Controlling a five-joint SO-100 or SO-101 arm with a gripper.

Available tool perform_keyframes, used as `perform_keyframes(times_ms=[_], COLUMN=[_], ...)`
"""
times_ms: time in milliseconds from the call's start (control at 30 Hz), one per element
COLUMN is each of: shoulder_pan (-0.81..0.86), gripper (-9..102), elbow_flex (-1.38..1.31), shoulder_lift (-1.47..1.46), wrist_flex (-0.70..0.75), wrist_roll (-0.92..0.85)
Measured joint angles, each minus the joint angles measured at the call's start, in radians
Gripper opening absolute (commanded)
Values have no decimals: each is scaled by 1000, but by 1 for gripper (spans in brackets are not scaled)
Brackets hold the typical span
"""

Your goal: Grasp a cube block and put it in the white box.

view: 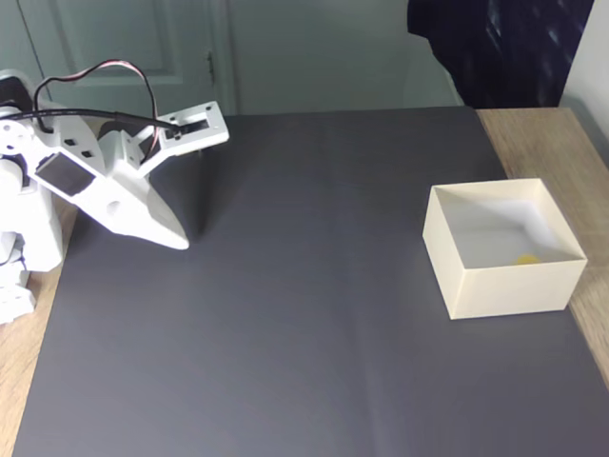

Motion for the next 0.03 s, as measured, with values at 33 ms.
perform_keyframes(times_ms=[33], shoulder_pan=[0], gripper=[0], elbow_flex=[0], shoulder_lift=[0], wrist_flex=[11], wrist_roll=[-2])
